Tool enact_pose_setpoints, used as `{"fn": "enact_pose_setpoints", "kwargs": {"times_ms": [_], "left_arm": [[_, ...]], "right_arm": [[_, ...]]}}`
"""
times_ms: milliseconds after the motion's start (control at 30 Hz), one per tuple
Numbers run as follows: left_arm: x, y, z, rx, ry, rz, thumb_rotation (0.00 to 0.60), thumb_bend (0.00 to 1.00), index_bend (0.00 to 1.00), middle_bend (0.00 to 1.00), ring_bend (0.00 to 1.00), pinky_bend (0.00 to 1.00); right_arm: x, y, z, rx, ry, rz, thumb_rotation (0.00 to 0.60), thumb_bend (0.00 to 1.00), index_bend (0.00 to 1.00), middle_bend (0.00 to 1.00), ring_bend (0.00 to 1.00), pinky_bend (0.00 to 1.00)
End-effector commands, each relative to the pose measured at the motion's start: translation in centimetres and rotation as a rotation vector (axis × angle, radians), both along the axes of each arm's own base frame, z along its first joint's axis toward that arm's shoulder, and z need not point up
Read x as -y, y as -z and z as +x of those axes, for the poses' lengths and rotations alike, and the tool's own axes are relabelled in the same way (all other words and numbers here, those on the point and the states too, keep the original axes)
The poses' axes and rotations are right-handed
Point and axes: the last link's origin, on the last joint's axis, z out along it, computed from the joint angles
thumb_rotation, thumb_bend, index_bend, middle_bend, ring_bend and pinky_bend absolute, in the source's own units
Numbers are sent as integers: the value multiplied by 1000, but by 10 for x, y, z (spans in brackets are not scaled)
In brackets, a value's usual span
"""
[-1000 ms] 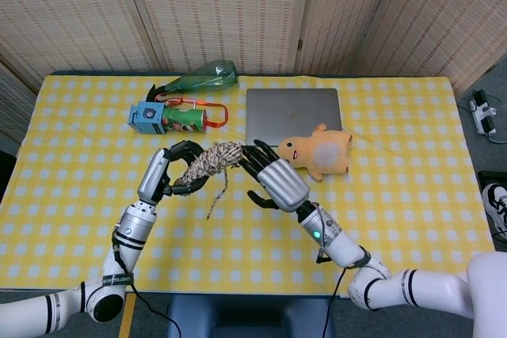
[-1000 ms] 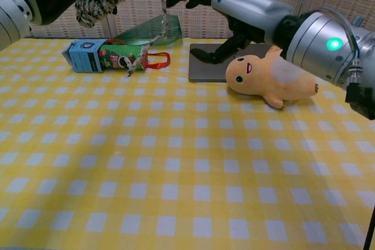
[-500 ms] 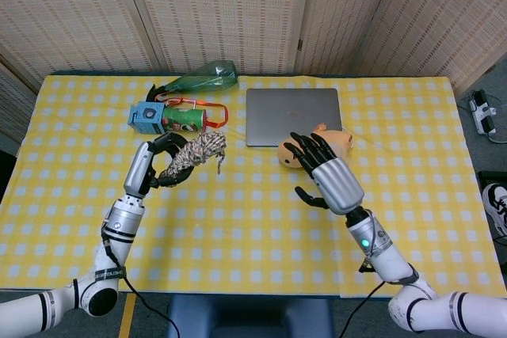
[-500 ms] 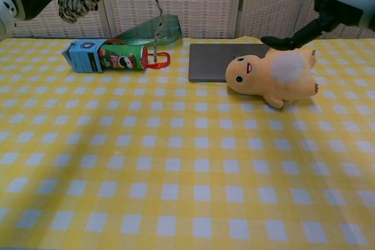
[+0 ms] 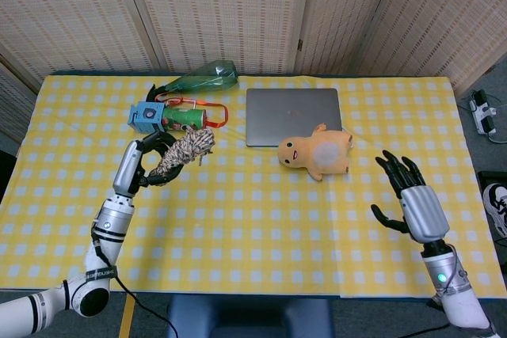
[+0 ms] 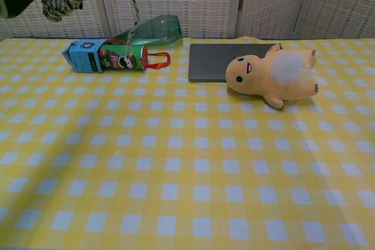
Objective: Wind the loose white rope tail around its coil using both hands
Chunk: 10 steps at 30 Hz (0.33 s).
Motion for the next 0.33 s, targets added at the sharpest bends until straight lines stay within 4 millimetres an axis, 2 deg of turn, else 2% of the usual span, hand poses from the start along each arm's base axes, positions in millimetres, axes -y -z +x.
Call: {"fn": "enact_pose_setpoints", "kwargs": {"times_ms": [33,167,333], "left_arm": [[0,0,-1,-2,0,-1,600,659,697,737,633,599],[0,0,-2,-5,-1,-2,600,659,696,737,633,599],[-1,1,-4,-4,-6,-1,600,659,696,738,633,599]], "right_arm": [[-23,-11,-20,3,28,8,600,369,0,45,113,24],[-39,-14,-28,8,40,-2,600,369,0,40,107,20],[-46,-16,-32,23,61,-24,600,369,0,38,105,20]]}}
